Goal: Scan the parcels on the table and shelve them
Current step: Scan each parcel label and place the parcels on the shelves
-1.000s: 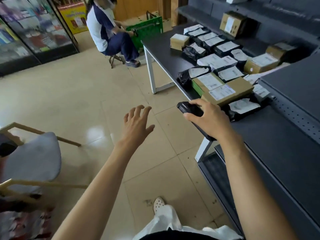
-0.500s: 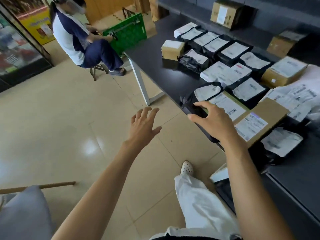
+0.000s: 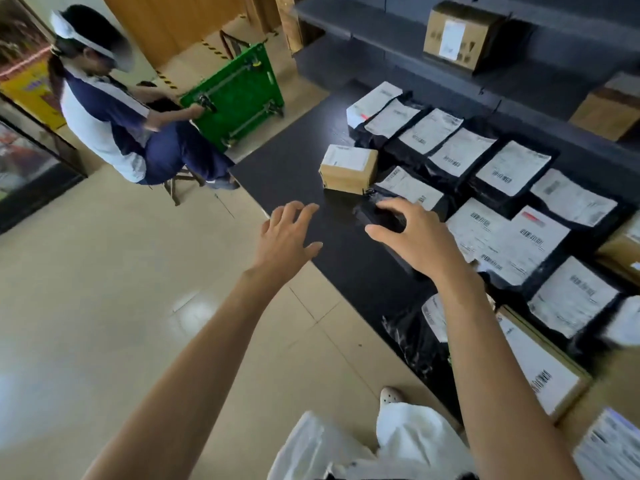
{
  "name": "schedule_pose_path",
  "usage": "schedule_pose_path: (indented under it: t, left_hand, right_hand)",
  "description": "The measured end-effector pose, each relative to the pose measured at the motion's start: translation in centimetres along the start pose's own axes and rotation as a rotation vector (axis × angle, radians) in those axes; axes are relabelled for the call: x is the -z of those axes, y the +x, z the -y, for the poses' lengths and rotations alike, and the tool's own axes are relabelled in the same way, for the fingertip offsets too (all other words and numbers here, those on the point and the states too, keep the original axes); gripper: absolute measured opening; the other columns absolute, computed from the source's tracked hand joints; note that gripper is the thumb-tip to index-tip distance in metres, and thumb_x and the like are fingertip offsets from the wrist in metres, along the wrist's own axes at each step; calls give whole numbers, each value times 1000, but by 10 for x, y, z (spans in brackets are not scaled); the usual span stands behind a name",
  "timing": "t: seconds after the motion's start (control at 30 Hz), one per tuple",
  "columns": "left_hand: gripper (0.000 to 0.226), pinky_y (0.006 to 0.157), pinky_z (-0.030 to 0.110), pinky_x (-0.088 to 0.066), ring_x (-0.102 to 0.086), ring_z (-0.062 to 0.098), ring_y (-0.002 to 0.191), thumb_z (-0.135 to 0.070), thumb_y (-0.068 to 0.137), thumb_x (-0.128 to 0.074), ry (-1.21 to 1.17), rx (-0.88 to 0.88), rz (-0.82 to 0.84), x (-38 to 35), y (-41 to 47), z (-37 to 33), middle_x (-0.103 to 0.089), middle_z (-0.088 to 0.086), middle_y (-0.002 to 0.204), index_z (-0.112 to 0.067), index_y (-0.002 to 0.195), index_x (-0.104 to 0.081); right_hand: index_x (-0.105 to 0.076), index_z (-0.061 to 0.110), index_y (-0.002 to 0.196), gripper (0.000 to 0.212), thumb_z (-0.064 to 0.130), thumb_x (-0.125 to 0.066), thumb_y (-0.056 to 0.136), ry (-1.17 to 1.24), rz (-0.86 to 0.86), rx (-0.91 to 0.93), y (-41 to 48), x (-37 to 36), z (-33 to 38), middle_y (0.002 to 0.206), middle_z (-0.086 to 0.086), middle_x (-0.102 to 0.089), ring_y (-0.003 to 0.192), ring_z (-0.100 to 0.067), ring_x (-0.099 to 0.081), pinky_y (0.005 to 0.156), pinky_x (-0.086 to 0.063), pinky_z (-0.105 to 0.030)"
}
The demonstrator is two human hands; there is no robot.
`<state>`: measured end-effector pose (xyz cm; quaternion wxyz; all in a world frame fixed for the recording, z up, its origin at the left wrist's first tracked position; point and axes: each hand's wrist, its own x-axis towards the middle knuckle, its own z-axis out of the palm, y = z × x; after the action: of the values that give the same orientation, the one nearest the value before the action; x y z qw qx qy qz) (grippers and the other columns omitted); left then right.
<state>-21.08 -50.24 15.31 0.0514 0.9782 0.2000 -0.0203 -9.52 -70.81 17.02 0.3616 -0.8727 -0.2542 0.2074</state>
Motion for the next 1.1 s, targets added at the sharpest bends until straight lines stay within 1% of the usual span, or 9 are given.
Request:
schedule_pose_path:
  t: [0.17,0.27,0.4,0.53,0.67,0.77,0.83,0.97,1.1]
  left_hand:
    - [69,114,49,-29,-27,27,142,-44,94,-60,18,-117,68,-12,95,16,-31,2,152,-28,152,-26]
    - [68,112,49,-32,-31,29,140,-44,93,-61,45,-259,105,-24,155,28,-33,4,152,-25,150,-30]
    - [70,108,49,-36,-32,30,139,-42,91,-64,88,-472,212,-40,229,48,-32,4,152,-25,150,-30]
    - [72,107,48,-36,-30,30,140,-42,92,-63,134,-606,290,-57,292,70,-27,5,155,-26,151,-26]
    - [86,111,49,-33,-22,32,145,-43,89,-68,165,-694,374,-74,340,86,-17,10,160,-26,155,-16]
    - [105,114,53,-27,-7,34,150,-43,84,-74,141,-692,459,-91,366,91,-1,10,164,-29,157,0]
    - [115,114,54,-26,-4,33,151,-43,81,-78,68,-640,508,-102,376,93,2,8,165,-28,157,7]
    - [115,108,54,-37,-28,27,141,-41,70,-86,-175,-507,471,-122,379,98,-15,0,157,-21,155,-10]
    - [108,101,56,-42,-37,29,130,-32,60,-90,-257,-449,564,-123,387,98,-24,3,145,-30,143,-20]
  right_hand:
    - [-54,40,134,53,58,-64,86,-1,-70,-121,67,5,-6,133,9,-61,122,-21,-56,97,-49,-46]
    - [-53,42,135,54,60,-63,86,27,-165,-208,102,4,-6,135,9,-59,119,-20,-58,93,-50,-44]
    - [-54,40,136,55,59,-64,85,74,-308,-373,137,-2,4,139,10,-57,127,-19,-53,99,-46,-44]
    - [-54,40,135,53,57,-65,86,142,-412,-566,154,-30,24,135,14,-59,118,-19,-58,93,-48,-40]
    - [-52,41,136,56,61,-64,85,221,-451,-690,171,-72,45,138,13,-57,126,-19,-54,102,-46,-45]
    - [-51,42,138,56,59,-65,86,227,-455,-799,175,-97,64,139,9,-56,125,-22,-55,98,-45,-41]
    - [-50,41,138,56,57,-65,87,227,-469,-839,176,-108,75,139,9,-57,124,-22,-55,94,-44,-38]
    - [-51,41,138,54,56,-66,88,236,-524,-896,170,-116,91,138,11,-57,124,-20,-54,93,-44,-38]
    - [-51,42,137,55,58,-66,87,234,-610,-933,163,-118,100,137,11,-58,125,-20,-55,99,-46,-42]
